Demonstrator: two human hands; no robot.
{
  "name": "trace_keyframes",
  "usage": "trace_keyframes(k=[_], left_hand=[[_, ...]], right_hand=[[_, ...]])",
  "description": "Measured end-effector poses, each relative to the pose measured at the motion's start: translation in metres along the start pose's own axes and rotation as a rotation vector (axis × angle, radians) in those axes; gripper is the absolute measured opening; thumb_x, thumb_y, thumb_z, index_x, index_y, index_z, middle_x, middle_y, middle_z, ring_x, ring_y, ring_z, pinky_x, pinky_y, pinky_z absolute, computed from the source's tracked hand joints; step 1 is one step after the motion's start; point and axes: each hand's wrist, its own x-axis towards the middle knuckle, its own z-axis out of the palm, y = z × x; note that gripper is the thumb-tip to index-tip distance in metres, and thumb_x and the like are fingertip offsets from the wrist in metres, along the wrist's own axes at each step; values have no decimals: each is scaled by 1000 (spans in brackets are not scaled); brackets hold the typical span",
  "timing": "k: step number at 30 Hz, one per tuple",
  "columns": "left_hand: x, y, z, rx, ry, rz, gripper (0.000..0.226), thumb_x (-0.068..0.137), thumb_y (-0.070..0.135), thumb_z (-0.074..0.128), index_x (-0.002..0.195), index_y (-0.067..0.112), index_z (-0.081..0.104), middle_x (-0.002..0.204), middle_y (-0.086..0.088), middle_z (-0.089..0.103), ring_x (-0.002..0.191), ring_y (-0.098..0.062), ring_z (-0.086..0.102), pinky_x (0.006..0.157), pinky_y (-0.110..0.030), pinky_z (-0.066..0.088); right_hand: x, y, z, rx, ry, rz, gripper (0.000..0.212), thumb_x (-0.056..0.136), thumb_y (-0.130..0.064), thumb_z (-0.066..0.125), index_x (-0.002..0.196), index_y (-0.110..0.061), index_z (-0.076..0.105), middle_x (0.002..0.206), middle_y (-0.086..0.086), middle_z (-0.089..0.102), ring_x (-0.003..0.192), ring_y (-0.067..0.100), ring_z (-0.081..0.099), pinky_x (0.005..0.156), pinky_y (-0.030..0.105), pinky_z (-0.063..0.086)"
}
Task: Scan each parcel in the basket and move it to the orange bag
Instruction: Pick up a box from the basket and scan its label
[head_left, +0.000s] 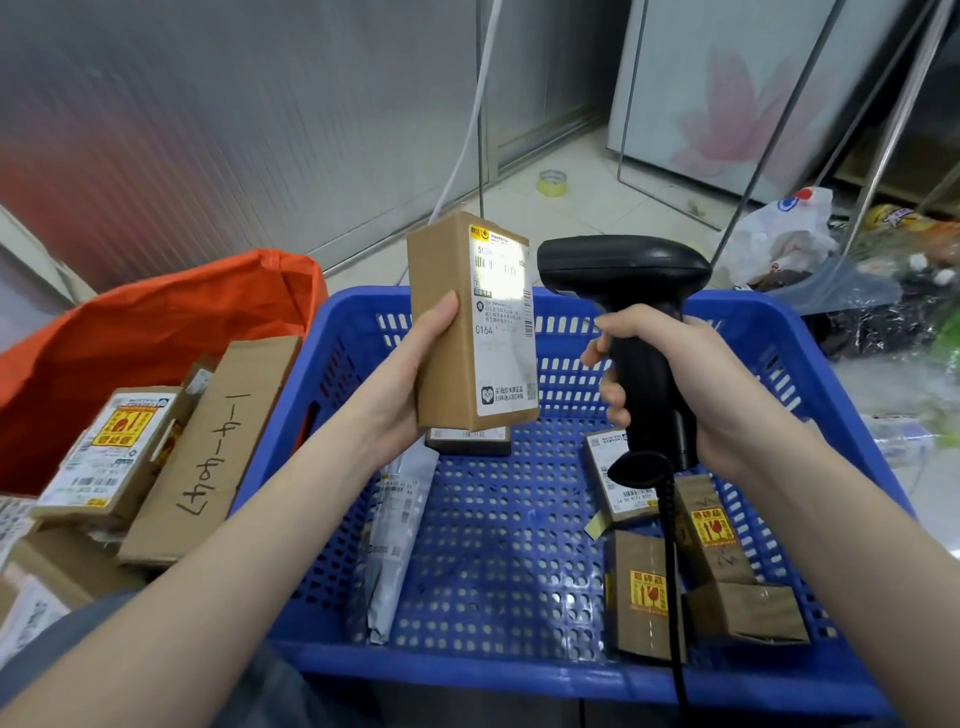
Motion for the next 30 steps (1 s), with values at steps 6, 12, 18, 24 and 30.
trace_keyframes(k=[6, 12, 18, 24, 30], left_hand=[[-1, 2, 1, 33, -10, 29, 52, 74, 49, 59, 120, 27, 60, 105, 5, 73, 97, -13, 69, 82, -36, 54], [0, 1, 1, 46, -9, 30, 56, 73, 49, 59, 124, 26, 59, 107, 5, 72, 101, -15, 67, 87, -40, 52], [0, -1, 0, 59, -32, 35, 52, 74, 50, 59, 120, 26, 61, 107, 5, 72, 98, -13, 68, 85, -37, 53], [1, -2, 0, 76, -48, 37, 51, 77, 51, 60, 122, 26, 60, 107, 5, 72, 96, -11, 69, 80, -34, 53], [0, -2, 1, 73, -50, 37, 46, 75, 49, 57, 115, 28, 61, 101, 7, 74, 91, -10, 70, 80, -35, 53]], right_hand=[[1, 0, -1, -14, -24, 11, 24, 85, -26, 61, 73, -6, 58, 59, 10, 49, 47, 18, 45, 47, 28, 41], [2, 1, -1, 9, -27, 4, 23, 85, -26, 61, 70, -8, 57, 75, 16, 49, 49, 18, 45, 47, 29, 41], [3, 2, -3, -9, -44, 6, 24, 84, -27, 62, 71, -8, 58, 69, 15, 49, 48, 18, 45, 47, 27, 42], [2, 1, -2, -16, -49, 22, 24, 86, -27, 60, 77, -5, 56, 54, 8, 49, 45, 17, 45, 45, 26, 42], [3, 1, -2, -14, -41, 26, 24, 86, -28, 61, 78, -5, 56, 52, 7, 48, 45, 17, 45, 46, 26, 42]])
